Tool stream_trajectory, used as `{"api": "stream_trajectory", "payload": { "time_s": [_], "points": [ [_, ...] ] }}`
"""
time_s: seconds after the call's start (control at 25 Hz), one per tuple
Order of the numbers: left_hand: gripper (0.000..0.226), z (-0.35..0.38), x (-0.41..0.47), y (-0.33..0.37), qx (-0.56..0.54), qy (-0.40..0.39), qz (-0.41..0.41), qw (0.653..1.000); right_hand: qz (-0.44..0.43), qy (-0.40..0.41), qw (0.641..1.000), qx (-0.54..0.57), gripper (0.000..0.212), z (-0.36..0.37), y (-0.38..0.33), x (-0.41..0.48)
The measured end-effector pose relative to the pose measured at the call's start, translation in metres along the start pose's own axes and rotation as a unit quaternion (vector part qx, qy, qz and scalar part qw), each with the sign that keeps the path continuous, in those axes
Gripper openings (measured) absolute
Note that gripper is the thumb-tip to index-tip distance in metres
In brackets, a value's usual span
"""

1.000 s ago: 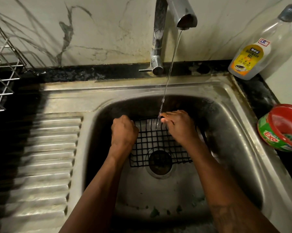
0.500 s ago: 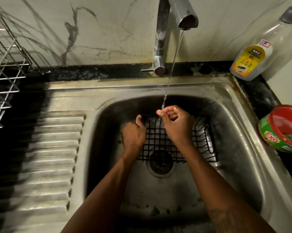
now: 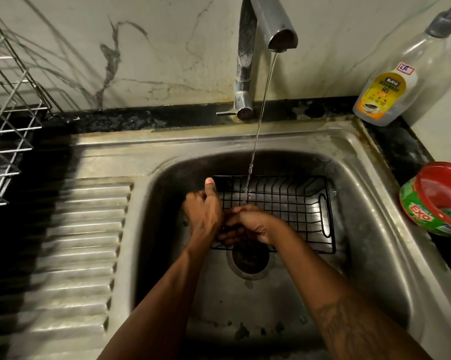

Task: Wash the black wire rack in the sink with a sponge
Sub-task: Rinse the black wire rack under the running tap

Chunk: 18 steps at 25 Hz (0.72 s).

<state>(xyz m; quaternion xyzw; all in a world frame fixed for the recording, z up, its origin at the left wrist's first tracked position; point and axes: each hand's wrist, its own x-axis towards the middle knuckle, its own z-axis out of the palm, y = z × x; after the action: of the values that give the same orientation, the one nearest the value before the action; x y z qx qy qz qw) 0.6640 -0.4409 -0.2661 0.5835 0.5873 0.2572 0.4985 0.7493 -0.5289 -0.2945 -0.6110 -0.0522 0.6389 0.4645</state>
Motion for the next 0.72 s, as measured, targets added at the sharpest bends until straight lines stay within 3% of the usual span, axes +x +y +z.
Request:
{"api": "stream_trajectory", "payload": {
  "time_s": [0.24, 0.28, 0.4, 0.48, 0.6, 0.68, 0.72],
  "points": [
    [0.035, 0.002, -0.011, 0.003, -0.007, 0.008, -0.016, 1.000, -0.131, 0.145, 0.968, 0.157, 0.027, -0.013, -0.019, 0.016],
    [0.035, 0.002, -0.011, 0.004, 0.003, 0.005, -0.015, 1.000, -0.117, 0.138, 0.974, 0.137, 0.025, -0.012, -0.015, 0.014],
    [0.046, -0.005, -0.007, 0.004, 0.020, 0.011, -0.019, 1.000, 0.035, 0.040, 0.998, -0.036, 0.026, 0.000, -0.003, -0.006],
    [0.059, -0.011, -0.001, 0.002, 0.040, 0.023, -0.020, 0.999, 0.006, 0.063, 0.998, -0.015, 0.028, -0.006, -0.007, -0.003],
    [0.066, -0.015, 0.004, -0.002, 0.064, 0.041, -0.031, 0.997, -0.114, 0.216, 0.958, 0.150, 0.025, -0.036, -0.019, 0.010],
    [0.063, -0.017, 0.007, 0.000, 0.077, 0.039, -0.029, 0.996, -0.103, 0.223, 0.956, 0.158, 0.020, -0.045, -0.017, 0.007],
    [0.062, -0.018, 0.007, 0.001, 0.086, 0.038, -0.028, 0.995, -0.062, 0.200, 0.973, 0.102, 0.018, -0.042, -0.013, 0.001]
  ]
}}
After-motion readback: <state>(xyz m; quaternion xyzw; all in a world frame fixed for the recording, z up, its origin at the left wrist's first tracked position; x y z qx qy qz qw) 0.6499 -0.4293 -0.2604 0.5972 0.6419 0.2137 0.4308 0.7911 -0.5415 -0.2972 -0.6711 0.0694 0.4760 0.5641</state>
